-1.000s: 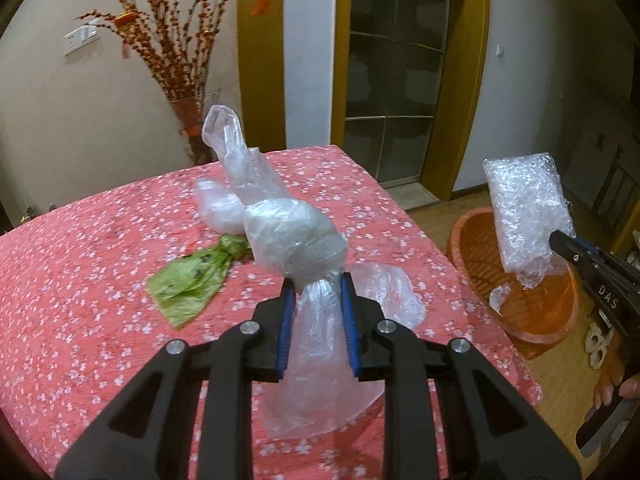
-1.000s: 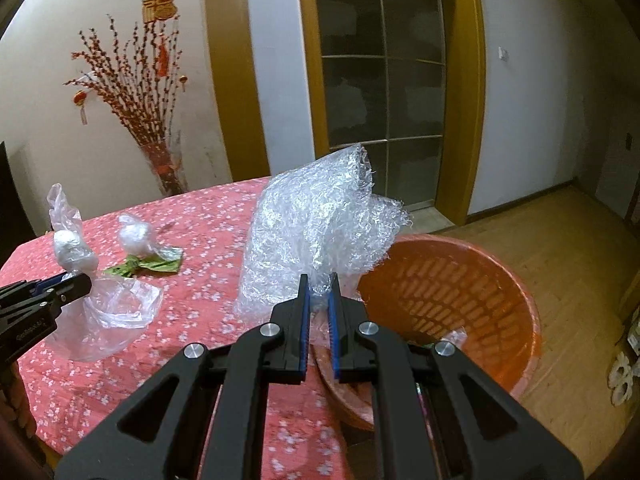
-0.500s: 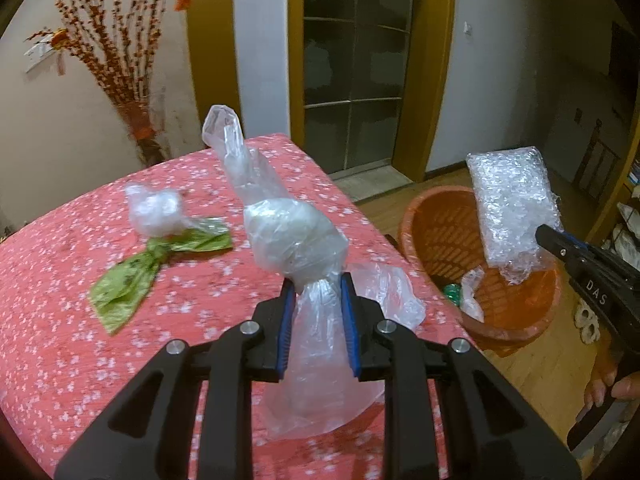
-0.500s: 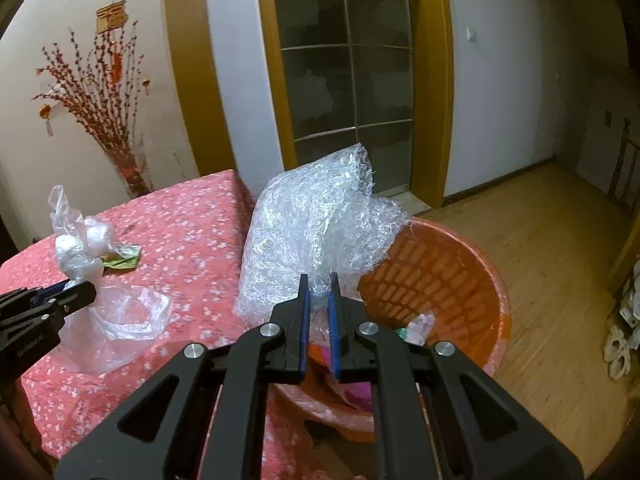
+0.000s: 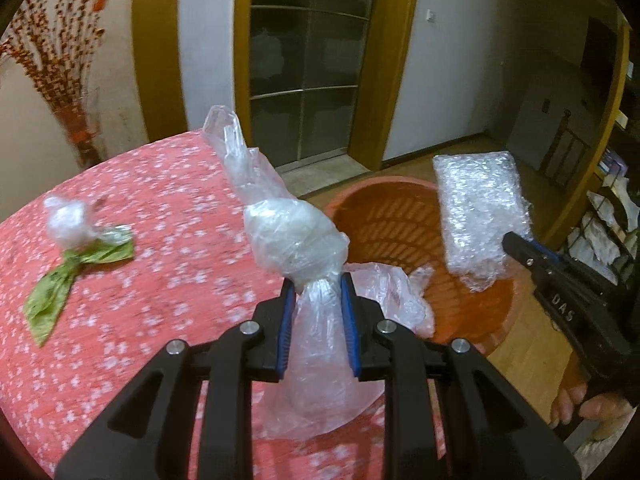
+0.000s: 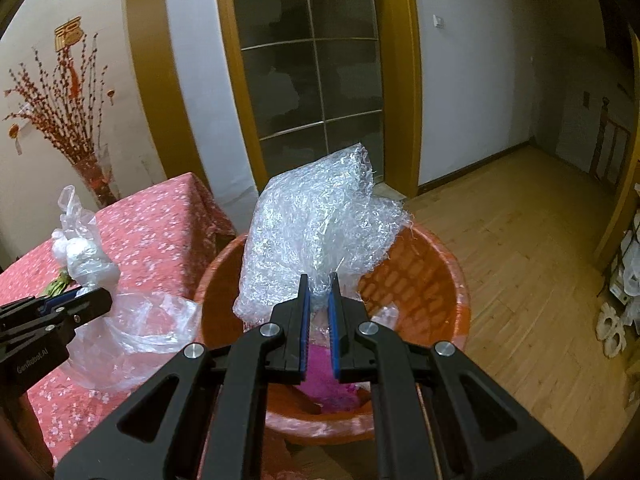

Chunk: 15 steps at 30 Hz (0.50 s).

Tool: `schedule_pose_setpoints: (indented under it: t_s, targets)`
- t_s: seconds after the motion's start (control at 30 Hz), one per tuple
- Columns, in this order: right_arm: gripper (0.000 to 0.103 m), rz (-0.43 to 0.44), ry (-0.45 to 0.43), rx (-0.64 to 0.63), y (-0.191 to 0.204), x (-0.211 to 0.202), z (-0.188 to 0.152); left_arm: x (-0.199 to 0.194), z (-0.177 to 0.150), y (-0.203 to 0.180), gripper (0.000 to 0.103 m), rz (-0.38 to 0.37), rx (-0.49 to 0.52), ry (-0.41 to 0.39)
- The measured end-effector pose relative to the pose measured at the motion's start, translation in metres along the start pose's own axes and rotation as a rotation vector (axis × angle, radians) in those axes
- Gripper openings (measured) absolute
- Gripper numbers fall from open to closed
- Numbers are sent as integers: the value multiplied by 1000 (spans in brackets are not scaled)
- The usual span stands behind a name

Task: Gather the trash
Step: 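Carry the clear bag and bubble wrap over the basket and open both tools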

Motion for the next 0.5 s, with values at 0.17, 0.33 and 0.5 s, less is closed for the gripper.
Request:
schedule_pose_setpoints:
  t_s: [0.17,0.33,0.5]
  targets:
    - [8,-16,-5,19,-11,2,3,13,9,-19,23,-36,19,2]
    - [8,-31,-12,36,-17,7,9,26,16,-33,23,-55,42,9]
    - [9,-23,-13,46,-20,13,14,38,21,-40,28,-66,50,14]
Point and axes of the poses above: each gripper's, at about its wrist camera, not at the fingertips, and x roughly the way its jaws point, y to its left, z to its top, the point moved 2 cm from there along x, roughly the way its jaws point, and after that the axes turned 1 degree about y, right-handed, at the moved point
